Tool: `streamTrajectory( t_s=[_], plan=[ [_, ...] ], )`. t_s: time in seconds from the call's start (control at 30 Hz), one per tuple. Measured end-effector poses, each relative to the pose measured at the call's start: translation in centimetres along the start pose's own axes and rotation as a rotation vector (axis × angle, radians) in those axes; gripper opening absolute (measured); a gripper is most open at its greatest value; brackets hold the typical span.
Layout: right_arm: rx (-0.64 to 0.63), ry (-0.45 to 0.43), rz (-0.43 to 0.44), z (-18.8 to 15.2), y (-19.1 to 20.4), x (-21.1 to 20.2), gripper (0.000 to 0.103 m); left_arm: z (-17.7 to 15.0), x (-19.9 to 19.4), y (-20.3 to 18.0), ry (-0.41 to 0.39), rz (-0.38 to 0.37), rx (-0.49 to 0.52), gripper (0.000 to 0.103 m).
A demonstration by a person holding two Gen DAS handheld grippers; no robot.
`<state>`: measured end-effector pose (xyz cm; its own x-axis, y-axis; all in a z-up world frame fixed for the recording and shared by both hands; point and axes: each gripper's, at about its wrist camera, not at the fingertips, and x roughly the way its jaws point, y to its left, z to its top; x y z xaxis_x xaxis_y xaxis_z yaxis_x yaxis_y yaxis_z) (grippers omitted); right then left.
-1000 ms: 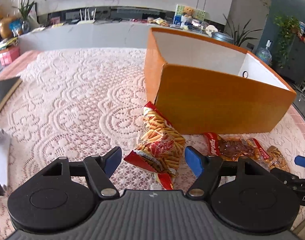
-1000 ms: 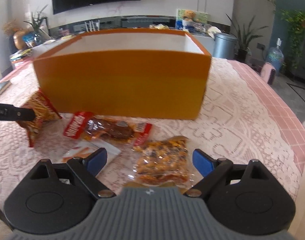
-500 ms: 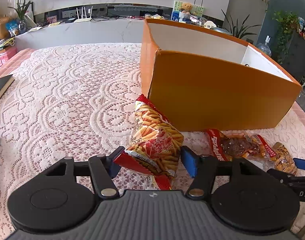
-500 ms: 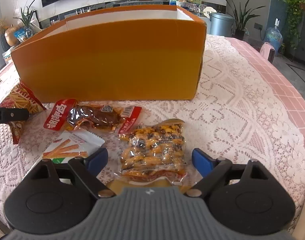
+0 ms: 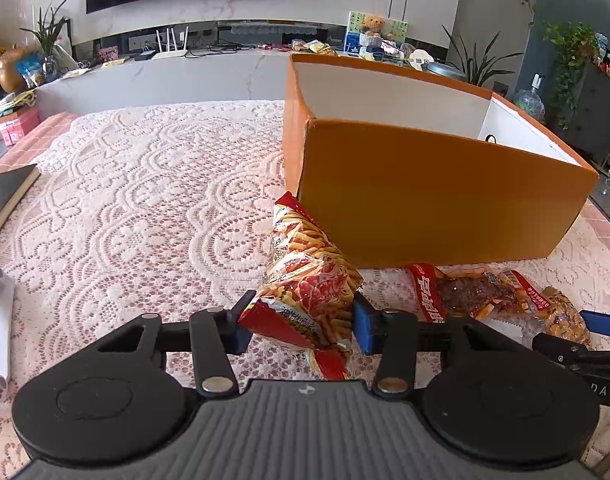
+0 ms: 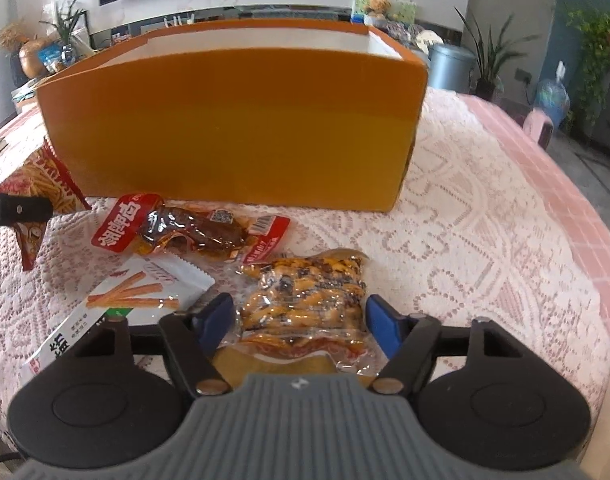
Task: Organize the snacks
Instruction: 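Grasp the red-and-yellow stick-snack bag with the left tool while the right tool grasps the clear peanut packet, then carry the stick-snack bag and peanut packet over the orange box with both tools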
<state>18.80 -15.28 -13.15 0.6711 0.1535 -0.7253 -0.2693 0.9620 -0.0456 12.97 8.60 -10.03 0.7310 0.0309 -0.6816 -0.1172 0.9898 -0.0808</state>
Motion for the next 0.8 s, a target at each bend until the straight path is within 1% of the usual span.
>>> streamTrajectory(
  t_s=[0.1, 0.2, 0.33, 0.63, 0.73, 0.8],
  plan=[
    [-0.03, 0.003, -0.008, -0.1, 0.3, -0.3, 0.067, -0.2, -0.8, -0.2, -0.012, 0.008, 0.008, 0.052],
    [-0.024, 0.013, -0.004, -0.1, 0.1, -0.5, 0.067, -0.3, -1.6, -0.5, -0.023, 0.008, 0.016, 0.052],
    [-0.013, 0.036, 0.003, 0.0, 0.0, -1.1, 0.066, -0.7, -2.8, -1.4, -0.026, 0.027, 0.033, 0.052],
    [0.037, 0.093, 0.051, 0.1, -0.3, -3.2, 0.066, -1.4, -5.3, -3.1, -0.001, 0.029, 0.053, 0.051],
    [0.052, 0.1, 0.075, 0.2, -0.3, -4.2, 0.066, -1.7, -5.8, -3.9, 0.016, 0.045, 0.067, 0.051],
    [0.058, 0.097, 0.094, 0.4, -0.4, -5.0, 0.066, -1.7, -6.2, -4.1, 0.024, 0.043, 0.061, 0.051]
  ],
)
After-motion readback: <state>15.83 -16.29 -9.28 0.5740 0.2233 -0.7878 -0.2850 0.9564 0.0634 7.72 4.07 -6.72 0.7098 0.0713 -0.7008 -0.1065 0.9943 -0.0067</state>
